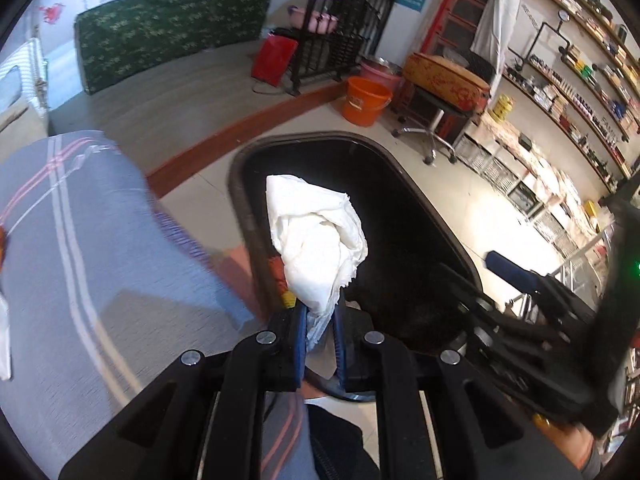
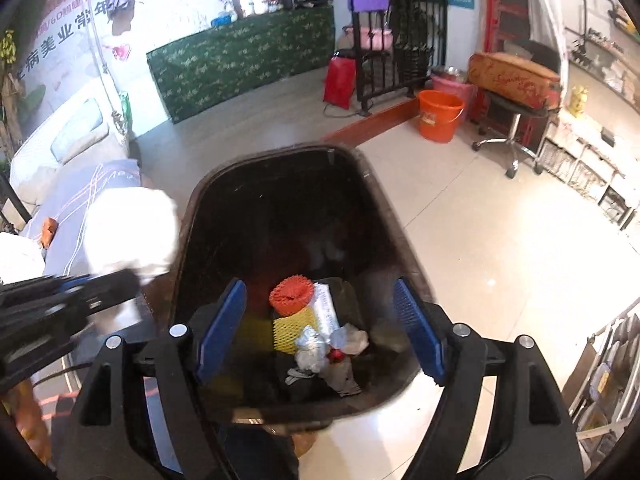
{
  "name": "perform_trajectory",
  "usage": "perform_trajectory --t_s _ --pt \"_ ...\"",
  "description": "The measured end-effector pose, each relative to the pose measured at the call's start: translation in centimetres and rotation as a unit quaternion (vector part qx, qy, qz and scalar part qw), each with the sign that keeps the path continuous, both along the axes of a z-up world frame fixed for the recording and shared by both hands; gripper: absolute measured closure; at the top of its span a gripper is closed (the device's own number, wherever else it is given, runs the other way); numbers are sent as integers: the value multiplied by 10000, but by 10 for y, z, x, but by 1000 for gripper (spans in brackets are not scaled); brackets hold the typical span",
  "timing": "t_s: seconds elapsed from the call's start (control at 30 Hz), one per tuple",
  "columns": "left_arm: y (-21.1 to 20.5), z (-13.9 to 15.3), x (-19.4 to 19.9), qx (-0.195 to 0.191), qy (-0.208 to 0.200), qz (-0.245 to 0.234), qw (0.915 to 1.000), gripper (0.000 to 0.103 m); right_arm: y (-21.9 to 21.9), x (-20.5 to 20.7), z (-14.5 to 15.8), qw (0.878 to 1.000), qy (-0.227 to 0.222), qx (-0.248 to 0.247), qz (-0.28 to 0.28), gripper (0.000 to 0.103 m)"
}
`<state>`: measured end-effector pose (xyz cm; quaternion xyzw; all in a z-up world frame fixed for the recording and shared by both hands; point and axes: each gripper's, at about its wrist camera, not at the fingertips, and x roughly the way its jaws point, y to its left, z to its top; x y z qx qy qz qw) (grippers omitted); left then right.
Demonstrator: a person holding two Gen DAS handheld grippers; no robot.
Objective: Collect trash
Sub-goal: 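Lower the white cloth into the black bin and open the left gripper, then move both tools back over the table toward the remaining trash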
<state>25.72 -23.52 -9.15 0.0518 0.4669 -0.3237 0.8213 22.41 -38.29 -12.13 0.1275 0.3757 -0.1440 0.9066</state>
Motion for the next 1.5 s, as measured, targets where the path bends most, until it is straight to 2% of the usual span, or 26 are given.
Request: perform_trajectory --t_s 0.33,0.43,0.47,0.5,0.53,0.6,0.67,0.8,0.93,1.17,1.3,1.5 --pt "-32 -20 6 305 57 -274 9991 91 -22 -33 1 9985 -127 -3 -532 24" --pt "-38 -26 6 425 77 -358 9984 88 -27 -39 0 9980 -100 76 -619 24" --pt "-41 -28 5 476 61 -373 9982 83 -28 -41 0 9979 -122 85 -635 24" --pt "-43 -28 5 526 45 -387 9979 73 -28 -43 1 9977 -146 67 -657 24" --pt "-44 -30 4 566 18 -398 9976 67 -29 -44 1 9976 -154 57 -677 24" --pt "-46 -27 4 544 -47 -384 9978 44 -32 -46 1 9972 -196 76 -723 24" --pt "-45 -23 2 435 -147 -383 9982 36 -35 -48 0 9968 -219 98 -769 24" --pt "-41 -15 -6 327 -318 -447 9980 31 -37 -51 -2 9961 -236 131 -840 24" --pt "-31 -6 -9 57 -343 -354 9988 28 -36 -52 -4 9960 -245 131 -845 24" --pt "-9 8 -24 26 -561 -150 9983 25 -29 -52 -3 9968 -237 126 -747 23" --pt "16 18 -37 -22 -802 33 9968 21 -19 -48 -4 9979 -211 170 -584 20" --pt "66 34 -45 -43 -957 670 9931 17 16 -37 -4 9993 -216 268 -121 19"
